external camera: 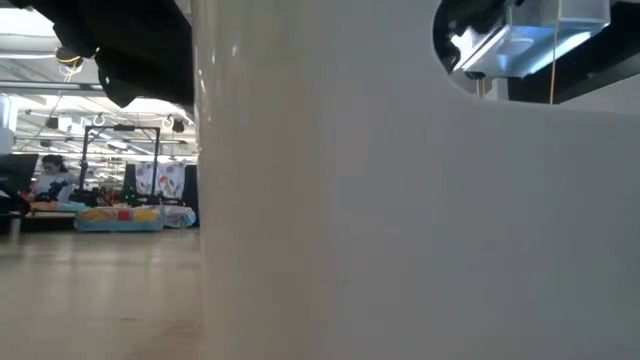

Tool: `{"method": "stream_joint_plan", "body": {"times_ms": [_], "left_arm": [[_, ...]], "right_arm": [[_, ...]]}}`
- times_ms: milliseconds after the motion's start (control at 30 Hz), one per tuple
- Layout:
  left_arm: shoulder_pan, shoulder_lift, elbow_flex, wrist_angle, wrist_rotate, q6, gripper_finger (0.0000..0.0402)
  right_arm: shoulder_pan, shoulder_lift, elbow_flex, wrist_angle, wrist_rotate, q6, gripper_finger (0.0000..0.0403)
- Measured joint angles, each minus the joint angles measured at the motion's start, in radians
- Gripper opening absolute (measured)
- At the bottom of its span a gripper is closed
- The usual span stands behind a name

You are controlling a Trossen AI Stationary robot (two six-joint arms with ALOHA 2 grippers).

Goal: Sort Maruchan noodles
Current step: Put the red noodle pack into the white bin

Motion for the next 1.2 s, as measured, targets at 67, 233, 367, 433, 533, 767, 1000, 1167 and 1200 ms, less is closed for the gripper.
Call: {"method": "stream_joint_plan", "body": {"times_ms": [67, 233, 367, 433, 533, 767, 1000, 1167, 1200], "left_arm": [[0.0, -0.02, 0.005, -0.002, 0.04, -0.008, 0.0135], [-0.007, -0.081, 0.077, -0.08, 0.215, -0.076, 0.0135], [-0.031, -0.114, 0.134, -0.242, 0.414, -0.264, 0.0135], [-0.051, -0.125, 0.14, -0.299, 0.495, -0.368, 0.0135], [-0.088, -0.121, 0.14, -0.305, 0.608, -0.483, 0.0135], [-0.203, -0.116, 0.137, -0.31, 0.682, -0.872, 0.0135], [-0.32, -0.082, 0.137, -0.283, 0.687, -1.251, 0.0128], [-0.403, -0.028, 0.211, -0.309, 0.724, -1.473, 0.0128], [-0.411, -0.019, 0.234, -0.33, 0.73, -1.493, 0.0128]], "right_arm": [[0.008, -0.031, -0.003, -0.056, 0.002, -0.001, 0.0205], [0.049, -0.035, -0.039, -0.031, 0.026, -0.031, 0.0205], [0.066, -0.022, -0.062, 0.014, 0.031, -0.049, 0.0205], [0.064, -0.022, -0.07, 0.044, 0.041, -0.057, 0.0205], [0.065, -0.022, -0.076, 0.035, 0.056, -0.062, 0.0205], [0.064, -0.015, -0.076, 0.032, 0.061, -0.11, 0.0205], [0.064, -0.015, -0.075, 0.032, 0.063, -0.177, 0.0205], [0.064, -0.015, -0.075, 0.026, 0.062, -0.187, 0.0205], [0.064, -0.015, -0.075, 0.023, 0.062, -0.187, 0.0205]]}}
